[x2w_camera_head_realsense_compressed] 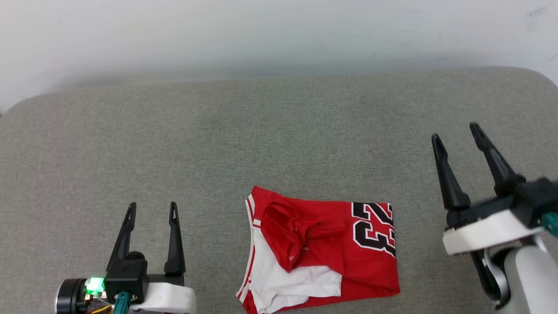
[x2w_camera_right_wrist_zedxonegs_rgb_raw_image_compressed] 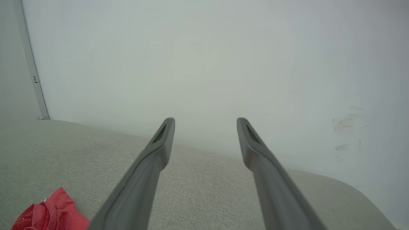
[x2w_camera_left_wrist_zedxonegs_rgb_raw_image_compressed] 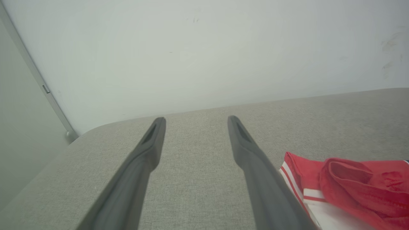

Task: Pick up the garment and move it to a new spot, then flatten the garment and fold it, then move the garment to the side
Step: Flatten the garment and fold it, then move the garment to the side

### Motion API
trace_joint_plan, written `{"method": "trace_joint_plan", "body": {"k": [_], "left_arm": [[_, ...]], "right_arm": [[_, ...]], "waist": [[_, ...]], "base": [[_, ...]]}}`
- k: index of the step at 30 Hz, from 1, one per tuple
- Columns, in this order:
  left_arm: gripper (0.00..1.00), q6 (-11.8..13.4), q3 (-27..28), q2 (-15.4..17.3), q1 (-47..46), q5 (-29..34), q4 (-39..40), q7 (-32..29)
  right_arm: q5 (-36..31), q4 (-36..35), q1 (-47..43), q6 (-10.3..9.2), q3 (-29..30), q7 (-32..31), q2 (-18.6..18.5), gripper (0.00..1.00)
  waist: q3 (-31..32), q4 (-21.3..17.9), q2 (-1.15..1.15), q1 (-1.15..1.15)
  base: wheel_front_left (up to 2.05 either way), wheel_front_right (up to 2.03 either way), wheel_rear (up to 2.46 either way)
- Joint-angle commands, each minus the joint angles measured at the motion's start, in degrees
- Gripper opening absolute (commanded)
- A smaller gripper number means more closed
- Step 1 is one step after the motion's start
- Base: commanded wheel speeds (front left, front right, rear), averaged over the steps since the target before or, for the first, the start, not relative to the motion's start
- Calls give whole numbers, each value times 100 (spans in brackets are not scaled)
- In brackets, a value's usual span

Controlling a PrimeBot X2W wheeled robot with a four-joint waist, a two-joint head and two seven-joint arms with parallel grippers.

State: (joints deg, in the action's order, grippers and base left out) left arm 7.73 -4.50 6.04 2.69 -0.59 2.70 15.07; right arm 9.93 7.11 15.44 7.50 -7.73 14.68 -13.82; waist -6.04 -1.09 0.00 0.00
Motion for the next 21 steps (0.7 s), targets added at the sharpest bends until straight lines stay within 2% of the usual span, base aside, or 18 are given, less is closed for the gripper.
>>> {"method": "trace_joint_plan", "body": {"k": [1, 6, 10, 16, 21], "left_arm": [[100, -8, 16, 16, 66, 8, -6, 13], [100, -53, 33, 10, 158, -9, 5, 13], [100, -86, 33, 6, 222, -12, -4, 14], [100, -124, 24, -23, 306, -22, -28, 13], [100, -151, 38, -44, 357, -25, -44, 14]], "right_arm": [[-71, -91, -200, -2, 100, 40, 120, 100], [-140, -565, -996, -2, 604, 44, 582, 100], [-182, -741, -1499, -2, 784, 46, 809, 100], [-220, -817, -2019, -2, 923, 47, 983, 100], [-250, -866, -2086, -2, 909, 48, 1036, 100]], "waist": [[23, -8, 0, 0], [85, 5, 0, 0], [132, 30, 0, 0], [185, 93, 0, 0], [197, 97, 0, 0]], "base": [[0, 0, 0], [0, 0, 0], [0, 0, 0], [0, 0, 0], [0, 0, 0]]}}
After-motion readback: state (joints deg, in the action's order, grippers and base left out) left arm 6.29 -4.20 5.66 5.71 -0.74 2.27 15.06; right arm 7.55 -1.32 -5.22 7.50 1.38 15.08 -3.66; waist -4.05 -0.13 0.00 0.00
